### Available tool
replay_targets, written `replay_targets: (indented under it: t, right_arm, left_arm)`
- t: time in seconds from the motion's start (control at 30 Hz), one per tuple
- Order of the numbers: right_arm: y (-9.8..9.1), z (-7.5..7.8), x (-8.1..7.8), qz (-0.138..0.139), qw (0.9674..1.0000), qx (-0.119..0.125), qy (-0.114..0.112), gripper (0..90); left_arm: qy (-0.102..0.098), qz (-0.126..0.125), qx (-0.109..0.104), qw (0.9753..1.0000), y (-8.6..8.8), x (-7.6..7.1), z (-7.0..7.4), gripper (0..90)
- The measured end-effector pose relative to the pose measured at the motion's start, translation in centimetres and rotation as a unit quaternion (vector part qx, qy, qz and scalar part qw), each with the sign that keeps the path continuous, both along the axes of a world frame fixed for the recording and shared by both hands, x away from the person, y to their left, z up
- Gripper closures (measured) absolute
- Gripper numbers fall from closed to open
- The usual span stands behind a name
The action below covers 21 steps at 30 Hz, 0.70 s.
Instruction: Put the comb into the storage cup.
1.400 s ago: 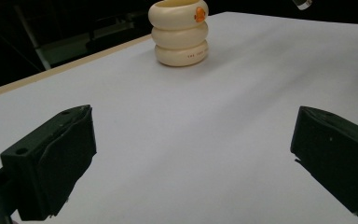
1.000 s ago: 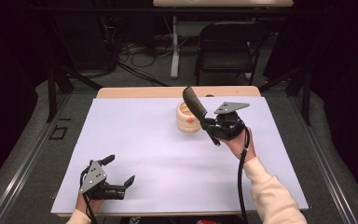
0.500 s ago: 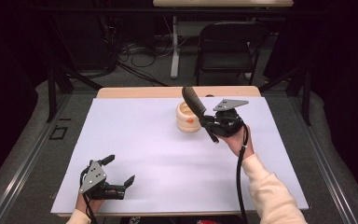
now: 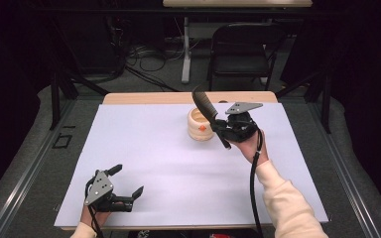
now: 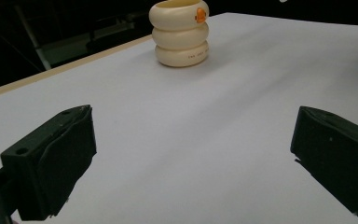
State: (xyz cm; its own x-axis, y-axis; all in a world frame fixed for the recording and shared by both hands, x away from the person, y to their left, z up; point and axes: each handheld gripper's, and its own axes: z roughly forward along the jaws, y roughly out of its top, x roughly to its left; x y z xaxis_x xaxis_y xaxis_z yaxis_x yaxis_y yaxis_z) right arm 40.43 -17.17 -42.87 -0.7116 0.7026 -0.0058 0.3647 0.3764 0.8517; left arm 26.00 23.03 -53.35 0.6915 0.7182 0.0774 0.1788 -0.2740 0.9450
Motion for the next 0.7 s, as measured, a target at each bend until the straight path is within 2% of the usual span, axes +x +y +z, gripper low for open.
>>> replay_targets:
  t: [0.7]
  right_arm:
    - [0.5, 0.2, 1.1, -0.001, 1.0000, 0.000, -0.001, 72.4]
  left_arm:
    - [0.001, 0.000, 0.001, 1.0000, 0.0, 0.0, 0.0, 0.2]
